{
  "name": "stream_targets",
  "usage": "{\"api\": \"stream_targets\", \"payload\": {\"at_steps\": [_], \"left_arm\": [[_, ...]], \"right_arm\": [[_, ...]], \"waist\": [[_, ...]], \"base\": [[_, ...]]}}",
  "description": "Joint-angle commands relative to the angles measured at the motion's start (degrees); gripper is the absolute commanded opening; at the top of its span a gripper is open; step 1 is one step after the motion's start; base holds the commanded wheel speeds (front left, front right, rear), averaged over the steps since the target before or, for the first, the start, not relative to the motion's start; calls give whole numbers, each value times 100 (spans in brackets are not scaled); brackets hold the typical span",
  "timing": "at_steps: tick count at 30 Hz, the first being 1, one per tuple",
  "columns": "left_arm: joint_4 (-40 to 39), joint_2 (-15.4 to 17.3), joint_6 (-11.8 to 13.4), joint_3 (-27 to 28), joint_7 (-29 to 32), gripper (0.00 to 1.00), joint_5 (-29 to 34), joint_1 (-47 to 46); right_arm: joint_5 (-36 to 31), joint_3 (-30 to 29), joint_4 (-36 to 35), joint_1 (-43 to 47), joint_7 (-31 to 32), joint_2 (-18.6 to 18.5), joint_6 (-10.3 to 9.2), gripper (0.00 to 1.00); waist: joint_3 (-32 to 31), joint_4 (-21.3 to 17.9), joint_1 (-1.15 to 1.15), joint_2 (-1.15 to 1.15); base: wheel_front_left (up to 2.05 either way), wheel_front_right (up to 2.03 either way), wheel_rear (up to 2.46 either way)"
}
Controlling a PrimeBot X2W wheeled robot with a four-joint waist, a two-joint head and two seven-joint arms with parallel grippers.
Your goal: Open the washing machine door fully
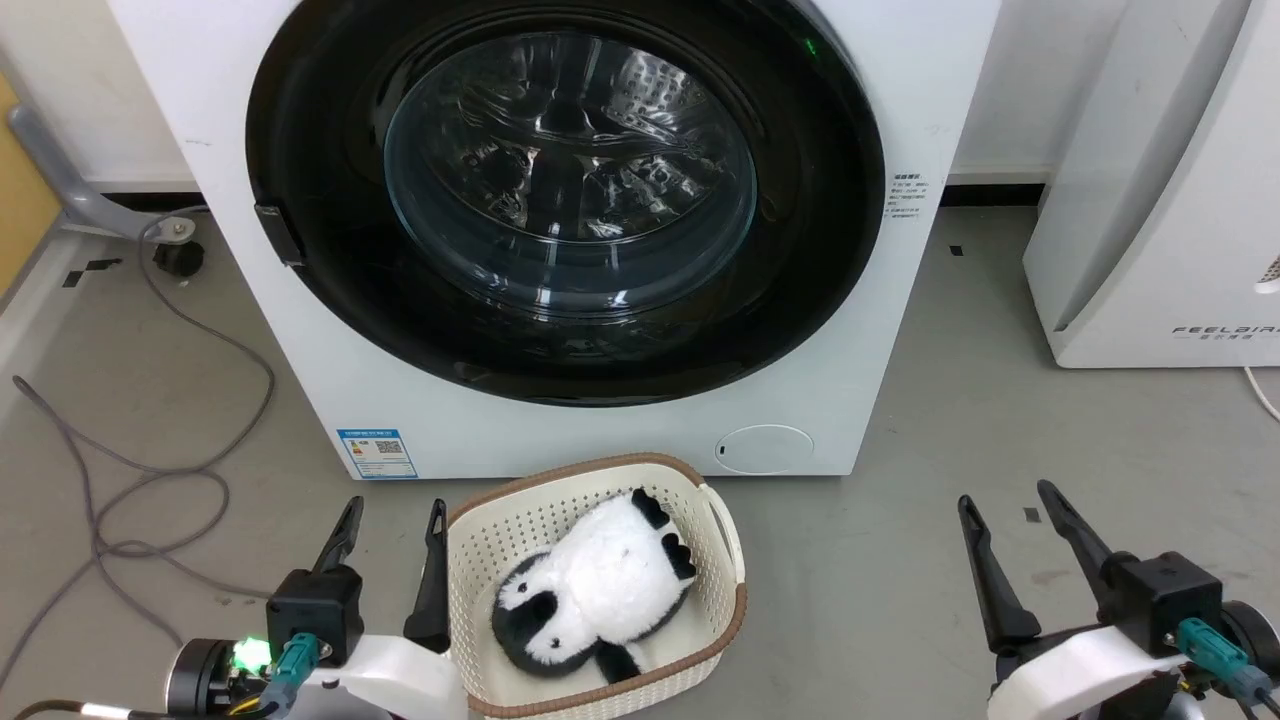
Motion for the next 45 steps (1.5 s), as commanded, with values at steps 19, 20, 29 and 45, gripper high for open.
{"api": "stream_targets", "payload": {"at_steps": [19,20,29,45], "left_arm": [[45,2,35,-182,-287,100,-98,-24],[39,2,37,-194,-299,100,-102,-35],[-18,2,48,-292,-407,100,-115,-169],[-42,3,61,-475,-598,100,-153,-352]], "right_arm": [[1050,-259,-31,-461,-61,-104,-2,100],[1102,-279,-38,-507,-58,-116,-2,100],[1639,-461,-39,-1040,179,-274,-2,100],[2675,-1046,408,-2385,927,-330,-3,100]], "waist": [[178,97,0,0],[203,105,0,0],[467,183,0,0],[834,351,0,0]], "base": [[0,0,0],[0,0,0],[0,0,0],[0,0,0]]}}
